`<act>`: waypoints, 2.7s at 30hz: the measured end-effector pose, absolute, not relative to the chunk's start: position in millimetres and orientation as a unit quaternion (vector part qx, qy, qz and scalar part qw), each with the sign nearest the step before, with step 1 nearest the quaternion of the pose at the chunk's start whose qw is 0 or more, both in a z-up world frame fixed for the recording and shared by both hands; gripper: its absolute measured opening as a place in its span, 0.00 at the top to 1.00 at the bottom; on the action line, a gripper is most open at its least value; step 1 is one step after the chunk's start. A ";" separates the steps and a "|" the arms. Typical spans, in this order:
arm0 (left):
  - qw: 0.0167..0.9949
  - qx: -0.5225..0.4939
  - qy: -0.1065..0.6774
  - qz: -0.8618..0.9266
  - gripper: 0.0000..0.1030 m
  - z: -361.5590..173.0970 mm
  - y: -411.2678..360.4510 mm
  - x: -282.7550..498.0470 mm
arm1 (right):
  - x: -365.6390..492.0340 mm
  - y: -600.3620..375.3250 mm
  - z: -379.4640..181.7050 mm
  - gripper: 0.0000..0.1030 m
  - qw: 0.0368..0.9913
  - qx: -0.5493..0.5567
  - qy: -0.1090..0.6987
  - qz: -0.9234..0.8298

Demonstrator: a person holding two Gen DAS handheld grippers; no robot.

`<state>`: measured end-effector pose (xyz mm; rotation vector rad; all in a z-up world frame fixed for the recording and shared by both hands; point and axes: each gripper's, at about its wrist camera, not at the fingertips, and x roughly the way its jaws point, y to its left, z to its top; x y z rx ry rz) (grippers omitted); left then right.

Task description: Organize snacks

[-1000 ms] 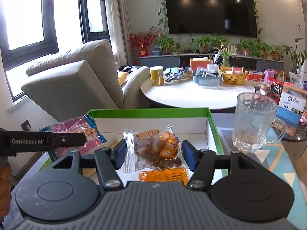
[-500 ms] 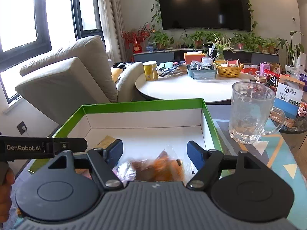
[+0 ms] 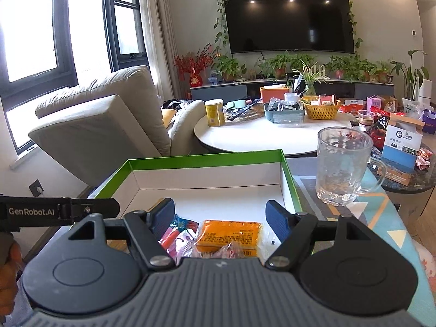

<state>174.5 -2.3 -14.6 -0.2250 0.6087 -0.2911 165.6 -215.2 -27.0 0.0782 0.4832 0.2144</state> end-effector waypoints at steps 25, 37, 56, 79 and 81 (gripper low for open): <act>0.942 -0.135 0.293 -0.093 0.53 -10.2 37.8 115.8 | 113.1 -221.4 -21.3 0.42 0.965 0.038 0.236 0.111; 0.918 -0.189 0.347 -0.022 0.47 -34.5 75.1 120.3 | 96.1 -228.1 -29.7 0.42 0.963 0.050 0.245 0.105; 0.901 -0.162 0.402 0.032 0.42 -75.8 65.8 149.4 | 95.1 -224.6 -52.1 0.42 0.948 0.045 0.291 0.124; 0.897 -0.087 0.420 -0.108 0.62 -66.0 71.9 83.6 | 104.9 -210.7 -60.0 0.42 0.940 0.041 0.316 0.124; 0.898 -0.079 0.421 -0.100 0.62 -62.9 69.7 81.0 | 102.2 -211.4 -58.1 0.42 0.941 0.040 0.313 0.125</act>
